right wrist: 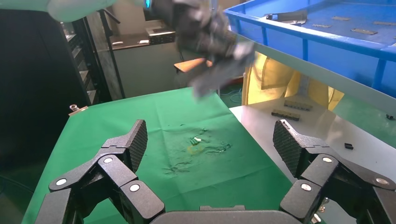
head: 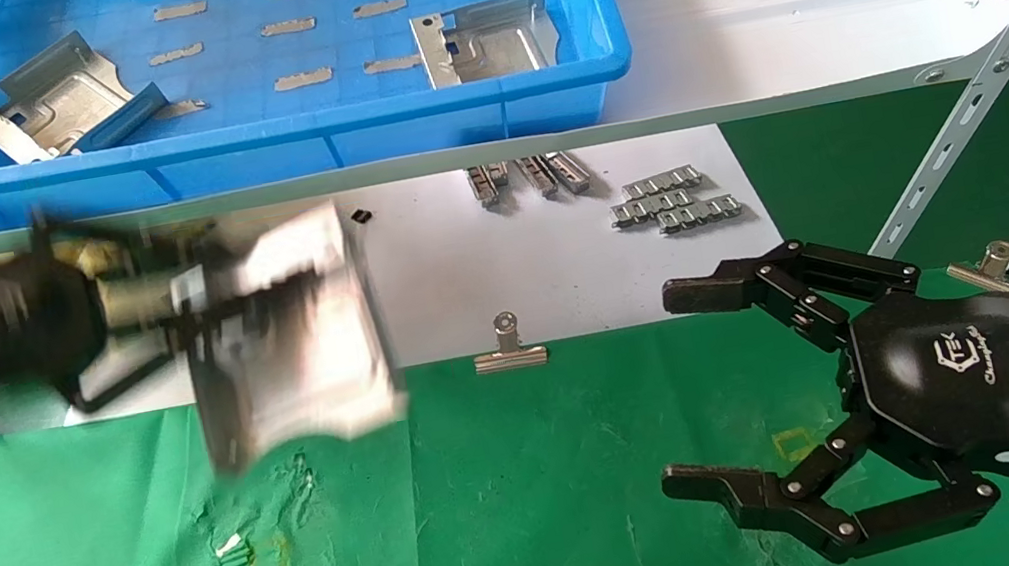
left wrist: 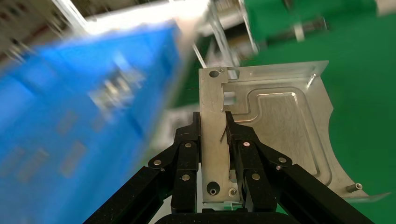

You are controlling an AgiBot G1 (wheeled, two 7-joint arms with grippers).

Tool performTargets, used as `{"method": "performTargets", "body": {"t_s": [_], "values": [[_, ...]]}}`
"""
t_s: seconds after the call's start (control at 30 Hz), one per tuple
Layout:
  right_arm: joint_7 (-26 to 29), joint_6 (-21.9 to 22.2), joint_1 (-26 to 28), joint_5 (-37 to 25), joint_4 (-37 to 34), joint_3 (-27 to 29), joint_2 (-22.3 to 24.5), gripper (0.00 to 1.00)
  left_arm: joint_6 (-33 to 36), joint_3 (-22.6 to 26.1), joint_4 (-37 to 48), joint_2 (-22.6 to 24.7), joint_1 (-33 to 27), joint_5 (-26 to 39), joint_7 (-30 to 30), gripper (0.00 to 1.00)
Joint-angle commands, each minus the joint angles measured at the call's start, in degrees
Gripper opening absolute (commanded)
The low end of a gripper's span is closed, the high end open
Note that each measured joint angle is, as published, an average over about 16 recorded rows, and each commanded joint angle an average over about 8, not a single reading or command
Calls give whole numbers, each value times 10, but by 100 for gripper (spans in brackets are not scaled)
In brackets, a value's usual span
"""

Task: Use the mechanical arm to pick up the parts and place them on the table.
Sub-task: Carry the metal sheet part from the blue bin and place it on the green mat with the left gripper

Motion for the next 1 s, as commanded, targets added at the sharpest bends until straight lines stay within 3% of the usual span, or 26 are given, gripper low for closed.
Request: {"method": "performTargets", "body": {"t_s": [0.03, 0.27, 0.47, 0.57, 0.73, 0.83, 1.0], "values": [[0, 0, 0, 0, 0, 0, 0, 100, -3, 25, -23, -20, 22, -5, 20, 0], [0, 0, 0, 0, 0, 0, 0, 100, -21, 90, 46, 1, 19, 97, 140, 0], [0, 0, 0, 0, 0, 0, 0, 100, -24, 109, 123, 26, 2, 133, 200, 1], [0, 0, 0, 0, 0, 0, 0, 100, -21, 115, 156, 37, -2, 140, 218, 16], [0, 0, 0, 0, 0, 0, 0, 100, -18, 127, 196, 54, -6, 154, 242, 76], [0, 0, 0, 0, 0, 0, 0, 100, -22, 130, 217, 63, -9, 156, 253, 98], [0, 0, 0, 0, 0, 0, 0, 100, -23, 129, 244, 74, -13, 154, 269, 100]]}}
